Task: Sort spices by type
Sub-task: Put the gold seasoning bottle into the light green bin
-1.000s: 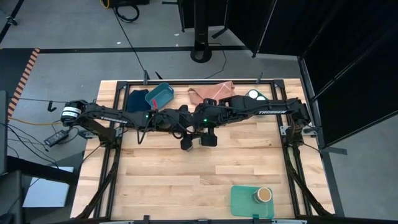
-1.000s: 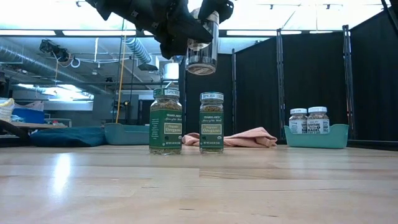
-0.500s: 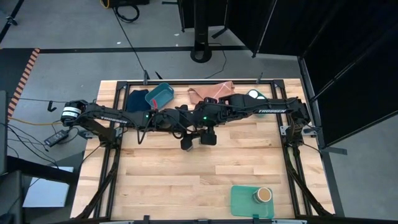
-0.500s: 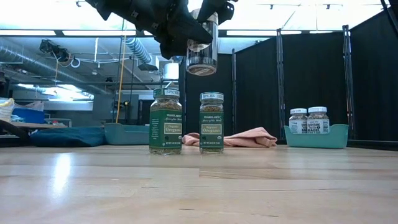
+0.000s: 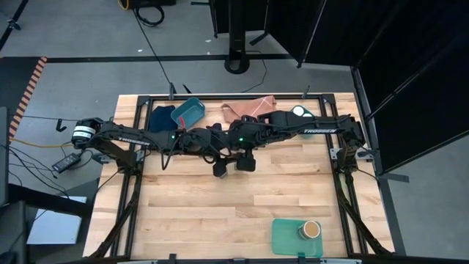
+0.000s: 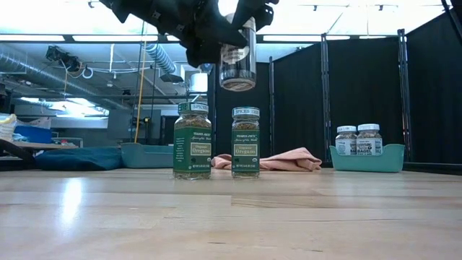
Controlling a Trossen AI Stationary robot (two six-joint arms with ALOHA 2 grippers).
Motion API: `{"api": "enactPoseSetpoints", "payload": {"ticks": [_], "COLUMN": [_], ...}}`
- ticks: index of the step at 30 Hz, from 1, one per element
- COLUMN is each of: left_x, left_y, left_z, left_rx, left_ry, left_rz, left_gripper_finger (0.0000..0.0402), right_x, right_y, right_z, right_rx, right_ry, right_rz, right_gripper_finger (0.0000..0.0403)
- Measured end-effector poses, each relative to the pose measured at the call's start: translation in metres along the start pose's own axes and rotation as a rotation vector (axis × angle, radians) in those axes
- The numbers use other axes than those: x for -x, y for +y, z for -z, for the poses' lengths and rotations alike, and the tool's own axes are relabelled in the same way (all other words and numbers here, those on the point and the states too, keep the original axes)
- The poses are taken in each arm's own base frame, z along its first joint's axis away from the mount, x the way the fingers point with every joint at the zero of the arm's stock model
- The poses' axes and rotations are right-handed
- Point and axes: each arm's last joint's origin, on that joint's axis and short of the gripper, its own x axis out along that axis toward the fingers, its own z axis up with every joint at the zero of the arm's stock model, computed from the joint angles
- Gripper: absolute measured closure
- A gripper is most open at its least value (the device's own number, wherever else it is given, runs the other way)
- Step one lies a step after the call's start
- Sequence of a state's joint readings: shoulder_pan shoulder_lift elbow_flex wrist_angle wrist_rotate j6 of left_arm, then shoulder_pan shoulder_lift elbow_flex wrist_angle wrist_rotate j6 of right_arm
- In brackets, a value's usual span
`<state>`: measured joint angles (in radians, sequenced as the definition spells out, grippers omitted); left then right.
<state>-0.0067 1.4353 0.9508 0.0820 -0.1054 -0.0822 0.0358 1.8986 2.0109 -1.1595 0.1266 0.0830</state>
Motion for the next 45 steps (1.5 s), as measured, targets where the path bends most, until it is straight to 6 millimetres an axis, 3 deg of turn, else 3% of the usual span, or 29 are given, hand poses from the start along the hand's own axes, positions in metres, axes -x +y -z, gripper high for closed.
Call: {"api": "enactPoseSetpoints", "payload": {"ticks": [12,18,27,36,45], "left_x": [0.001,0.012,0.056,0.102,0.119], "left_y": [0.000,0.000,0.006,0.017,0.020], "left_z": [0.015,0.011,0.003,0.036,0.054], "left_rx": [-0.012,-0.009,-0.028,0.115,0.236], "left_ry": [0.155,0.161,0.116,0.024,-0.046], "left_rz": [0.023,0.053,0.006,-0.116,-0.111], "left_gripper_finger": [0.0088,0.0088,0.0088,0.0088,0.0088], "right_x": [0.000,0.000,0.000,0.000,0.011], "right_y": [0.000,0.000,0.000,-0.001,0.008], "right_z": [0.002,0.002,0.002,0.004,0.006], "right_rx": [-0.009,-0.021,-0.025,-0.022,-0.023], "right_ry": [0.020,0.018,0.019,0.042,0.024], "right_rz": [0.001,0.008,0.010,0.006,-0.012], "right_gripper_finger": [0.0118,0.0110,0.0108,0.0113,0.0112]}}
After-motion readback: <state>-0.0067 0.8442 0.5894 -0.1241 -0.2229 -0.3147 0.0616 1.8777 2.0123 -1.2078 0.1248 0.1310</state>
